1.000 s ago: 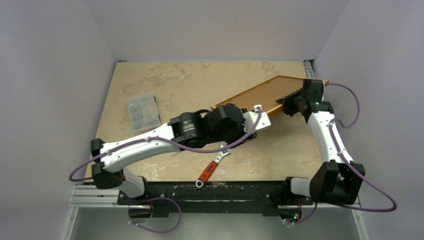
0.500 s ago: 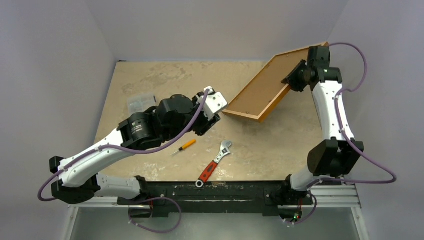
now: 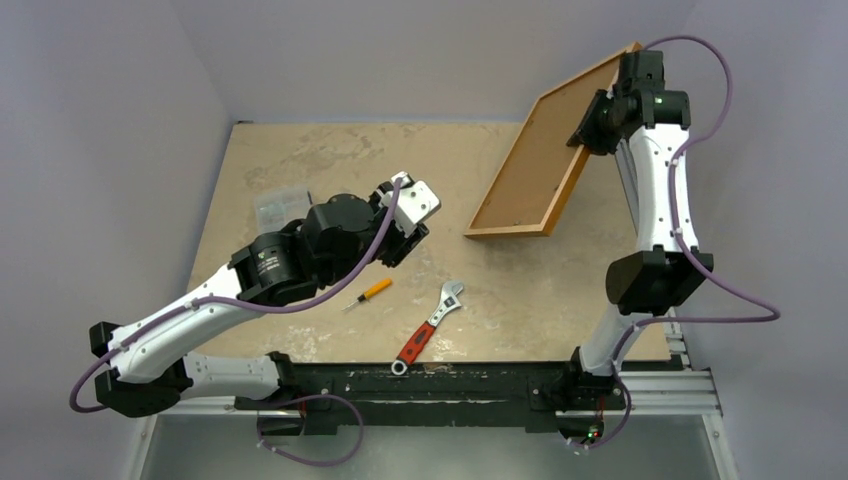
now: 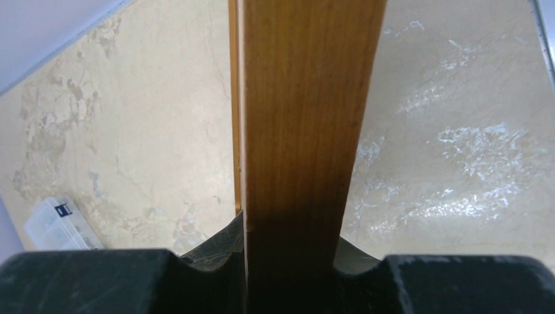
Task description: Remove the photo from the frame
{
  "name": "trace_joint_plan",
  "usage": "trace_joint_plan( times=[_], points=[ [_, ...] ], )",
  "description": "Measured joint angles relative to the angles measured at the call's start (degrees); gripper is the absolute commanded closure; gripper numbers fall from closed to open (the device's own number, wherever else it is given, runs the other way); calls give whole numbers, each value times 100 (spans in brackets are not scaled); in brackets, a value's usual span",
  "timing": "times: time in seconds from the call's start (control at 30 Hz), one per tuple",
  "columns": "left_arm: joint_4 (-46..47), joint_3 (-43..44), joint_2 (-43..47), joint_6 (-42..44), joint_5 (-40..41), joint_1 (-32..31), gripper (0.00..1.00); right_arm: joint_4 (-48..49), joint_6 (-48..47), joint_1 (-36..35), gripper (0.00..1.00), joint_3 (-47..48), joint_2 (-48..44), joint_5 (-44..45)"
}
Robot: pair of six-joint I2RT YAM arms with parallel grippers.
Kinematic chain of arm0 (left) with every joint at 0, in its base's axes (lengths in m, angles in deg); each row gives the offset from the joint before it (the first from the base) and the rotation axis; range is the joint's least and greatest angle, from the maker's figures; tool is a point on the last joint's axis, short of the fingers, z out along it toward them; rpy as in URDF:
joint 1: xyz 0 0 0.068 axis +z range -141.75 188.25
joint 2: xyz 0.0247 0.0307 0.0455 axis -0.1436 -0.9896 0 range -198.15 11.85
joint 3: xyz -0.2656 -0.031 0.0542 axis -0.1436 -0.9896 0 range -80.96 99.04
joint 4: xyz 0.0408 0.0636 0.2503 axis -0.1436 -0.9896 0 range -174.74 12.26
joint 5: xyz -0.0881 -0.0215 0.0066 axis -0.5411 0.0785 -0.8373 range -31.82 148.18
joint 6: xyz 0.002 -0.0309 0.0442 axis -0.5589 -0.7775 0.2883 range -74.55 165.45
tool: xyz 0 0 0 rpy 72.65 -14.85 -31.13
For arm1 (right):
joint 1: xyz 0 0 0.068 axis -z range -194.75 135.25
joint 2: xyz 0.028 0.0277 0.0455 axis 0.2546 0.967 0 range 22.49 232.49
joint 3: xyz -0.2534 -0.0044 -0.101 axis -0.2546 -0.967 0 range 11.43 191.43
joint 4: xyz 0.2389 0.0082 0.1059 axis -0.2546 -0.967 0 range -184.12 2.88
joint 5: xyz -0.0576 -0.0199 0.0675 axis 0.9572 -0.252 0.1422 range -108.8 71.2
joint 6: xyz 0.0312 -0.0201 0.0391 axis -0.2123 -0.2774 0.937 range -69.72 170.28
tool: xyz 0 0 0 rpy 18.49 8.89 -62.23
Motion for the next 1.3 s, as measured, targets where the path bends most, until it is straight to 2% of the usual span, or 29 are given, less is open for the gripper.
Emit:
trace_joint_plan(
  times=[0.1, 0.17, 0.67, 1.07, 1.3],
  points=[
    [68, -66, 22, -2, 15, 52, 54, -509, -192, 0, 100, 822, 424, 2],
    [101, -98, 22, -2, 9, 85, 54, -629, -286, 9, 100, 1012, 553, 2],
    [157, -164, 20, -7, -42, 234, 54, -1176, -660, 76, 100, 1244, 437, 378],
    [256, -243, 7, -28, -146, 238, 54, -1193, -1228, 111, 100, 1036, -140, 1357],
    [278, -247, -20, -48, -175, 238, 54, -1117, -1261, -363, 100, 1368, 116, 1871]
  ],
)
